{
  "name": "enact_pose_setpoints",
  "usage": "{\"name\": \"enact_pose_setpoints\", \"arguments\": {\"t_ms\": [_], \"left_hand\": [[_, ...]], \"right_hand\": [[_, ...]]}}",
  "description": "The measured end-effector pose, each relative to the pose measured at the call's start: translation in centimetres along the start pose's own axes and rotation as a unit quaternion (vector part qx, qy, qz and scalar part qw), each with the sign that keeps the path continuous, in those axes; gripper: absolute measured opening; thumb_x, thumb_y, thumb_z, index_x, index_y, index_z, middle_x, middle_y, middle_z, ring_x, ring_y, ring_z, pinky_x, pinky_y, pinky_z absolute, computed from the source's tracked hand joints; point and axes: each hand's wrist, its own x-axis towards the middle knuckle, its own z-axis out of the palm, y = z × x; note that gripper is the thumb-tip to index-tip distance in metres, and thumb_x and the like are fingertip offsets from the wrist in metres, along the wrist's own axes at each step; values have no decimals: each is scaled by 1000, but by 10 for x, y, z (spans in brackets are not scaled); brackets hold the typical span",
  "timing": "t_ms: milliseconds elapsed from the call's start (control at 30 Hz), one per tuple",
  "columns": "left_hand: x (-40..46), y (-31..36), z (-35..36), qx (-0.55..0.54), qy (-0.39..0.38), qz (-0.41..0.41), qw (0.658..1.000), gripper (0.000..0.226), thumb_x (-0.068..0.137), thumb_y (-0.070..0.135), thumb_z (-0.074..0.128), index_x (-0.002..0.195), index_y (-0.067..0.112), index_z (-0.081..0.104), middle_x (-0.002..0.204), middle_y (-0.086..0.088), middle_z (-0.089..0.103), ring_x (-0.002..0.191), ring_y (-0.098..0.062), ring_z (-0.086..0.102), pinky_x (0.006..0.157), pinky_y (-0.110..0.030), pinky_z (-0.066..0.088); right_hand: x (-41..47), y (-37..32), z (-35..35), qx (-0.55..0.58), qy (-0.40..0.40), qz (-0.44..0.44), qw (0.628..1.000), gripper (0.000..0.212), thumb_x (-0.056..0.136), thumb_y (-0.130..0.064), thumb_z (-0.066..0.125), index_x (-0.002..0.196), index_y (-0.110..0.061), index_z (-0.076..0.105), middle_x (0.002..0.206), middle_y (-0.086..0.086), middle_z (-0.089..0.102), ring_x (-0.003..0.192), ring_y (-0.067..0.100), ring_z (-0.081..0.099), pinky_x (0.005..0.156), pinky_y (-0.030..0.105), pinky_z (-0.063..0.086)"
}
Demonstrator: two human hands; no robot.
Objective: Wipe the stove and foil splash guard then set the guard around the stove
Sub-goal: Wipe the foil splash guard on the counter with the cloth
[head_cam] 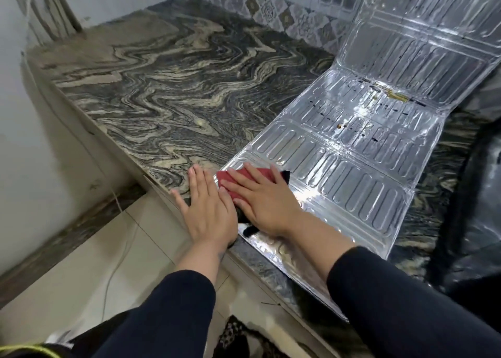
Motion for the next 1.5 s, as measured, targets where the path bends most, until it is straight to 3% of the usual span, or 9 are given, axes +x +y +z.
{"name": "enact_pose_setpoints", "arguments": {"t_ms": [167,400,467,600,733,900,1100,1200,1500], "left_hand": [[0,-3,2,16,-3,-5,1000,64,92,35,-4,151,12,-3,161,-2,-11,148,-14,-14,117,-51,-13],[4,-3,6,31,-5,-11,999,64,86,38,-13,145,16,-11,159,1,-14,147,-13,-16,115,-50,-16],[3,-2,4,27,-1,-6,1000,66,84,37,-13,146,15,-8,160,0,-12,147,-13,-14,113,-49,-17],[3,-1,1,17,-3,-5,1000,73,83,36,-13,151,13,-1,161,0,-9,148,-12,-12,112,-48,-19],[2,0,-5,0,-39,-5,999,64,91,34,-3,152,13,-3,161,-1,-13,147,-11,-14,113,-49,-19],[17,-32,-28,-12,-119,48,992,56,101,39,4,151,19,-12,159,3,-20,145,-8,-21,117,-49,-15],[32,-55,-37,5,-172,33,985,56,102,40,9,151,23,-14,157,7,-27,141,-11,-31,109,-66,-15],[33,-52,-39,-2,-183,25,983,57,102,39,10,150,23,-16,156,8,-30,141,-11,-33,107,-69,-14],[33,-49,-36,-25,-202,2,979,59,102,41,13,151,22,-15,155,9,-32,140,-12,-34,107,-70,-13]], "right_hand": [[36,61,-14,-1,9,89,996,49,101,-46,16,149,-42,10,160,-14,5,148,18,2,114,53,-3],[64,135,-25,27,5,268,963,53,99,-47,12,151,-37,6,161,-9,1,148,25,-5,111,66,-7],[64,119,-24,31,4,252,967,52,99,-48,11,150,-38,5,161,-9,1,148,27,-7,111,67,-7],[38,52,-13,40,29,117,992,50,100,-47,13,149,-40,12,159,-14,7,148,23,-1,115,59,-1],[11,9,-2,19,6,28,999,59,92,-51,4,148,-39,19,158,-17,13,148,18,2,114,55,-1],[11,8,-1,31,12,33,999,65,87,-54,-1,148,-43,18,158,-19,14,148,14,-1,116,52,-4],[14,-2,-2,43,8,64,997,53,95,-45,11,148,-41,18,159,-18,11,148,14,-4,115,55,-8],[14,-9,-2,49,8,79,996,49,99,-40,19,148,-38,19,159,-16,10,148,16,-5,114,58,-9],[-2,-24,4,47,19,33,998,51,97,-43,16,147,-39,26,157,-18,17,148,15,3,116,53,-3]]}}
